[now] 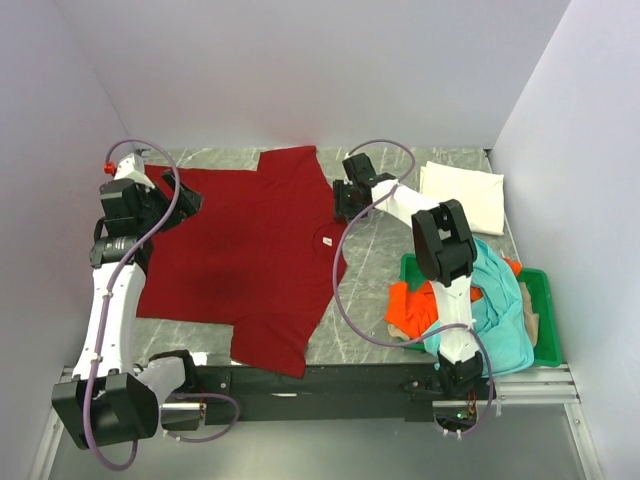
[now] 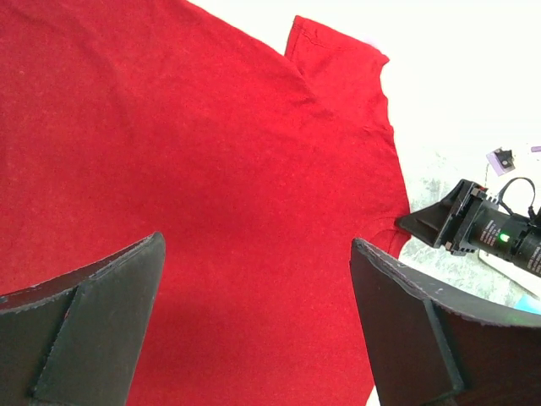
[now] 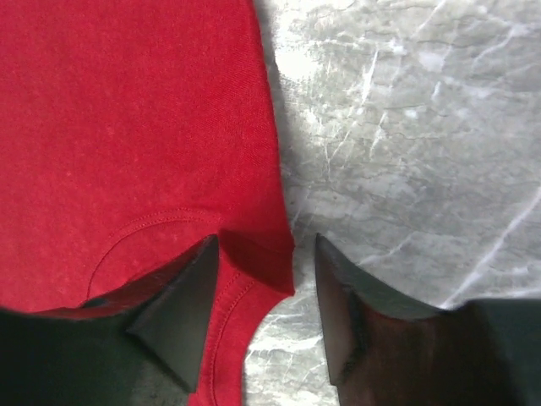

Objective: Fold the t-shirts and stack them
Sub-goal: Flatten the tshirt out

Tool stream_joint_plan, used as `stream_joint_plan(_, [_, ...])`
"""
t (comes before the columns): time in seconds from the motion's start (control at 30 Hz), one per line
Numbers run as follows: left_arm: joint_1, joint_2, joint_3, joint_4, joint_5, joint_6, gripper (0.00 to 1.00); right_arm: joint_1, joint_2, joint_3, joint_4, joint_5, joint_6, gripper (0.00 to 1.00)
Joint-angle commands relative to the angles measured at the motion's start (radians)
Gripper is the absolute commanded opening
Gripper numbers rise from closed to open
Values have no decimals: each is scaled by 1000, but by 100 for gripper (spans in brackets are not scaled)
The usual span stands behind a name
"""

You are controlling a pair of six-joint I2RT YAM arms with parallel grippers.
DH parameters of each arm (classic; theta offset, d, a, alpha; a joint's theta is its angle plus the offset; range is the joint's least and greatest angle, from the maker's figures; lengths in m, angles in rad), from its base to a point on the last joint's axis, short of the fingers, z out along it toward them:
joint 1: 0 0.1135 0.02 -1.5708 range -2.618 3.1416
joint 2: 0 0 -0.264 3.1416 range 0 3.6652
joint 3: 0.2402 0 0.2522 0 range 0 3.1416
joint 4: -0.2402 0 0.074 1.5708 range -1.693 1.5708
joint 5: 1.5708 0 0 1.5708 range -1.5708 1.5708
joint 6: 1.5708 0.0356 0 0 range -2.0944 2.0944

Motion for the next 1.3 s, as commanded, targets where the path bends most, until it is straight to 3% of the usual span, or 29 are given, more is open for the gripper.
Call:
stream_joint_plan(0.0, [-4,-7,-6,29,13,6,96,10,26,22,21,-29,-17,53])
stream_joint_plan(0.1, [-2,-2,-16,40,10,-2,96,11,36,39,15,-35,-19,35])
stream_joint_plan(0.13, [-2,6,-17,43,8,-3,96,10,39,43,11,-35,-14,21])
stream_joint_plan(0.23, [-2,26,-29,52,1,-14,95,8,45,68,-11,-14,-11,1])
stream_joint_plan(0.27, [-4,30,-31,55,-2,-15,95,7,48,81,-17,-4,-10,0])
stream_joint_plan(0.83, [-60,162,-85,138,-84,-51,94,-119,98,216,-135,40,-8,0])
stream_joint_plan(1.27, [-99,527,-60,313,-182,-51,95,-184,126,287,-190,69,-20,0])
